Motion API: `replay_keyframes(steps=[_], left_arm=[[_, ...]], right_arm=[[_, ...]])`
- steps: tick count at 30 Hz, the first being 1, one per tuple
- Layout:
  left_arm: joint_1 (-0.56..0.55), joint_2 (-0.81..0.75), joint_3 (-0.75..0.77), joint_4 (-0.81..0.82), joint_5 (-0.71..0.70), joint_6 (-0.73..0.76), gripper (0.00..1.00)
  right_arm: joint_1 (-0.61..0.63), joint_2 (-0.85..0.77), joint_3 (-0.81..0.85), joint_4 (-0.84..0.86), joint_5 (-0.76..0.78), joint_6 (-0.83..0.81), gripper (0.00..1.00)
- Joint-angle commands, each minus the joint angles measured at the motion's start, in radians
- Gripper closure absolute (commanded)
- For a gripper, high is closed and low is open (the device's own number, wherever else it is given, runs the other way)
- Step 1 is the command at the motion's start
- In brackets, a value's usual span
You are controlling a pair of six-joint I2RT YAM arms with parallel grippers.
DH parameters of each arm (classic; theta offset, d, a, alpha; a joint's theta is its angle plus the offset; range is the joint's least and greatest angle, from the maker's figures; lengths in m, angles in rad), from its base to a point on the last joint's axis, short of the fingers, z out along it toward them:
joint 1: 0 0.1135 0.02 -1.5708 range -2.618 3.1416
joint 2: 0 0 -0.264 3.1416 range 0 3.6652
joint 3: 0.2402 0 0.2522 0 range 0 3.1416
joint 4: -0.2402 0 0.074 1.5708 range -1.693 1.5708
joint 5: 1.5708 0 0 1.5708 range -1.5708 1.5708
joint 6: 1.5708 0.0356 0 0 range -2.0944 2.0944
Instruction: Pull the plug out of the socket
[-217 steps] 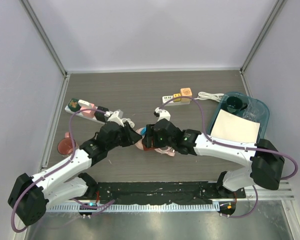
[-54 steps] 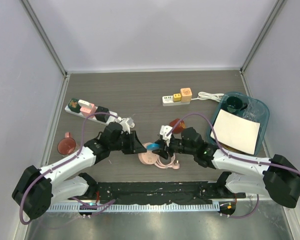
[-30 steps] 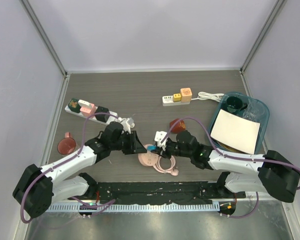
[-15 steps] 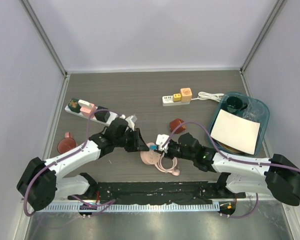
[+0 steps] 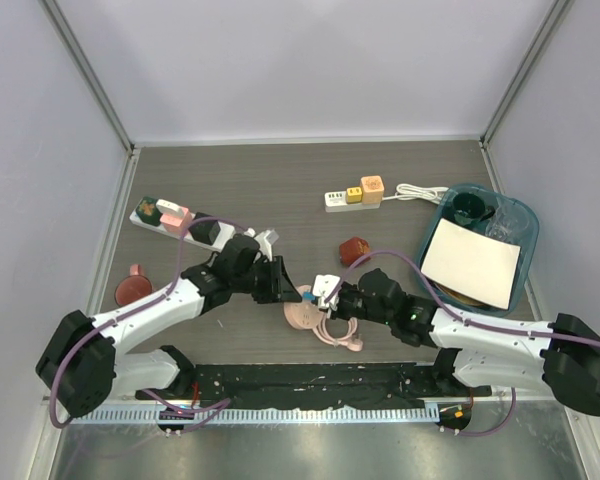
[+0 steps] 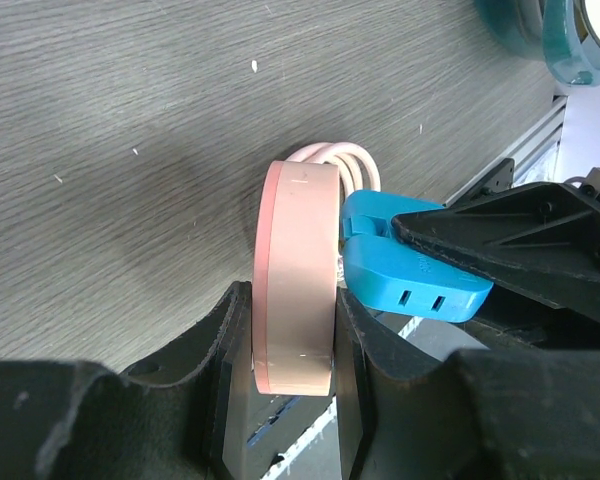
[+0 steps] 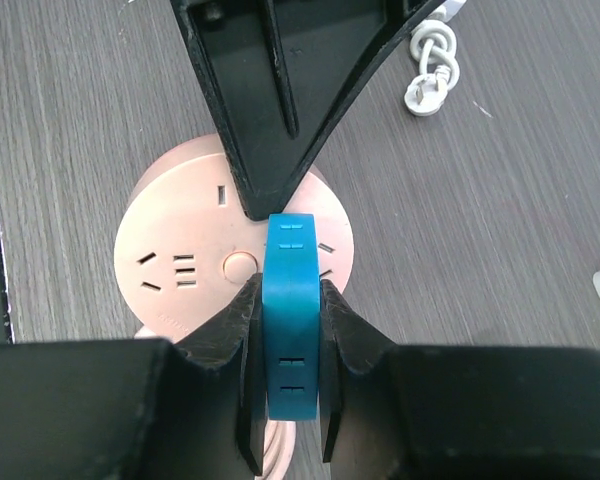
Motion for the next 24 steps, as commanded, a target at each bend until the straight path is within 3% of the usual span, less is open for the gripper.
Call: replay_keyframes(steps=[1, 11, 15, 19, 22, 24], left_arm=[[0.028, 0.047, 0.007, -0.083, -0.188, 0.034, 1.0], [0.028, 0.062, 0.009, -0.099, -0.228, 0.049, 1.0], [0.028, 0.064, -0.002, -0.05, -0.217, 0.061, 1.0], [0.028, 0.116, 0.02, -0.048, -0.214, 0.066, 0.99], [0.028, 0.145, 0.032, -0.036, -0.223, 0.064, 0.84], [0.028, 0.145, 0.047, -0.04, -0.257, 0.066, 0.67]], right_arm=[[0.023, -0.005, 0.09, 0.017, -0.092, 0.003, 0.99], [0.04, -0.016, 0.176, -0.137, 0.012, -0.062, 0.99], [0.039, -0.066, 0.104, -0.037, 0.113, 0.016, 0.99], [0.033, -0.091, 0.084, 0.017, 0.324, 0.197, 0.99], [0.022, -0.117, 0.089, -0.02, 0.409, 0.352, 0.99], [0.01, -0.119, 0.063, -0.034, 0.438, 0.423, 0.99]])
